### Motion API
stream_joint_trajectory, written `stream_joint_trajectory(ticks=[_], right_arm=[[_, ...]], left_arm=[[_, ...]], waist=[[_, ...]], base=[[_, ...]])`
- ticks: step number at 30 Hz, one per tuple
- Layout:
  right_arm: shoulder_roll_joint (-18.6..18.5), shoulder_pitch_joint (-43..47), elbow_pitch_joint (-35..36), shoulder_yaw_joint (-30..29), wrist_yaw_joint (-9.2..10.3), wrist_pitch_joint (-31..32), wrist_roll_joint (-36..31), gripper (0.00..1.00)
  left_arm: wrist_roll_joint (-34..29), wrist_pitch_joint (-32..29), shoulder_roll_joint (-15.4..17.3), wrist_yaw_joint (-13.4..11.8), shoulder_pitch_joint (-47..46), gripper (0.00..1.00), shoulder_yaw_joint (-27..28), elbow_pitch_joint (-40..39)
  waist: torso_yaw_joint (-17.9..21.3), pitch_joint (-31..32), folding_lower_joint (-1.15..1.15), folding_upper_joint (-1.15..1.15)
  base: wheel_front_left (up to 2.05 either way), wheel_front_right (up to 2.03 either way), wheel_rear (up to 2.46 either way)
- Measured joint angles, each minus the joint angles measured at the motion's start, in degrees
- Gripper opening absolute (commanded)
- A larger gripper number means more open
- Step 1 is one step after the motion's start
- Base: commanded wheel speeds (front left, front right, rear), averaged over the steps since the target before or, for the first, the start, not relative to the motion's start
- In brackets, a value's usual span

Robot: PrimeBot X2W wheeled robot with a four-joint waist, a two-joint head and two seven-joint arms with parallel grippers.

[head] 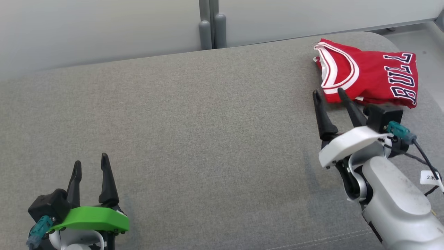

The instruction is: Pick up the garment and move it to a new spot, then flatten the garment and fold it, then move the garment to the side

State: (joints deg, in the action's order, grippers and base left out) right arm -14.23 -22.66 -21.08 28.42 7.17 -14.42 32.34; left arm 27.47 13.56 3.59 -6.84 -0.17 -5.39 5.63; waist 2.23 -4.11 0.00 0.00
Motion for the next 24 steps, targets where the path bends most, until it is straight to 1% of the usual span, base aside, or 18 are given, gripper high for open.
stream_joint_trajectory(ticks=[4,10,16,24], right_arm=[[0.45,3.61,1.9,-0.99,0.0,0.0,-1.59,1.0],[1.42,7.99,3.33,-4.98,0.01,0.0,-3.92,1.0],[2.05,12.1,5.34,-7.59,0.01,0.0,-5.79,1.0],[3.08,15.6,6.99,-8.15,0.02,0.0,-8.13,1.0]], left_arm=[[-0.01,-0.41,-0.29,0.0,0.6,1.0,-0.23,0.09],[-0.01,-0.41,-0.43,0.0,1.85,1.0,-0.36,0.14],[-0.99,-0.41,-0.47,0.0,3.52,1.0,-0.74,0.42],[-1.55,-0.41,-0.48,-0.01,5.21,1.0,-1.74,-0.21]], waist=[[0.6,0.4,0.0,0.0],[1.18,1.39,0.0,0.0],[1.41,2.8,0.0,0.0],[1.08,3.93,0.0,0.0]], base=[[0.0,0.0,0.0],[0.0,0.0,0.0],[0.0,0.0,0.0],[0.0,0.0,0.0]])
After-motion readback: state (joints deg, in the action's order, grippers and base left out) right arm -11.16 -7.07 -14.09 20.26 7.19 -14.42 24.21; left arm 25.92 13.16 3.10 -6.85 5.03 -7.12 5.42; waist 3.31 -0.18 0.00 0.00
